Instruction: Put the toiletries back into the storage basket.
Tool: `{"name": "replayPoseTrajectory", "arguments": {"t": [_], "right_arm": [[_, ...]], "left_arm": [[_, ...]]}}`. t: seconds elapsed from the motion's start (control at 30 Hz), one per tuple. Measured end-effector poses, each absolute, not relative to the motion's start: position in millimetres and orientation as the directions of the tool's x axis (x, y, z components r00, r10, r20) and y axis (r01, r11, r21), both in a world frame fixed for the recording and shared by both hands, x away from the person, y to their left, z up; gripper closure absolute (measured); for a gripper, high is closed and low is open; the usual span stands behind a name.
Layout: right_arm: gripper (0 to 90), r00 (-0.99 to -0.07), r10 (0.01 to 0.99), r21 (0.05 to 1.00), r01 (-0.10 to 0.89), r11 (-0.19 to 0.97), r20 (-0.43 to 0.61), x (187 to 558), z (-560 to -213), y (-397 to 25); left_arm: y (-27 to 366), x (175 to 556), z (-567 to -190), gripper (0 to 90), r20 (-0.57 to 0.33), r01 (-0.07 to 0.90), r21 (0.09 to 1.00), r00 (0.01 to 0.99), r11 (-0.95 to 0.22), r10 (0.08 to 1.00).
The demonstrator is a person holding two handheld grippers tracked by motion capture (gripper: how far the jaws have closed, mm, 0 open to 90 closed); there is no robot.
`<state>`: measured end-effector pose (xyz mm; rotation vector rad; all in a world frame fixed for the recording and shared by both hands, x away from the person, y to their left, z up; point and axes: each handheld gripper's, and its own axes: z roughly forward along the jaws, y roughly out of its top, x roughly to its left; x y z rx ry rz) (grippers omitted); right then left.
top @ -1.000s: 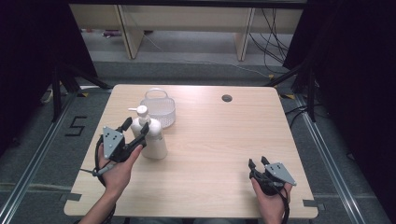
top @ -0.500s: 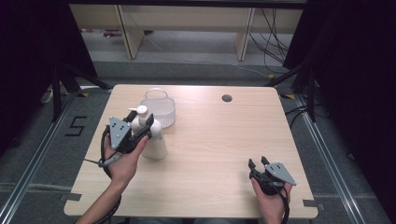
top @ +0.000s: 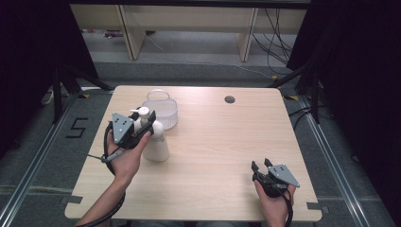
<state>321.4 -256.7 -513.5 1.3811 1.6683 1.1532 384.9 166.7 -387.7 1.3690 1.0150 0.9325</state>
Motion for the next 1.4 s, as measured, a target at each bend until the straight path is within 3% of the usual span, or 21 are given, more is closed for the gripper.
{"name": "replayPoseTrajectory", "arguments": {"t": [0.33,0.67,1.4], "right_arm": [[47.9,-0.218,0.975,0.929,0.367,0.05,0.034,323,-514,-257],[47.9,-0.227,0.973,0.926,0.373,0.05,0.039,323,-514,-258],[47.9,-0.222,0.974,0.93,0.366,0.043,0.042,323,-514,-258]], "left_arm": [[166,383,-387,58.0,-0.012,0.052,0.999,0.298,-0.004,0.954],[169,384,-383,58.8,-0.026,0.079,0.997,0.313,0.001,0.949],[173,388,-360,59.0,-0.004,0.037,0.999,0.31,-0.007,0.951]]}}
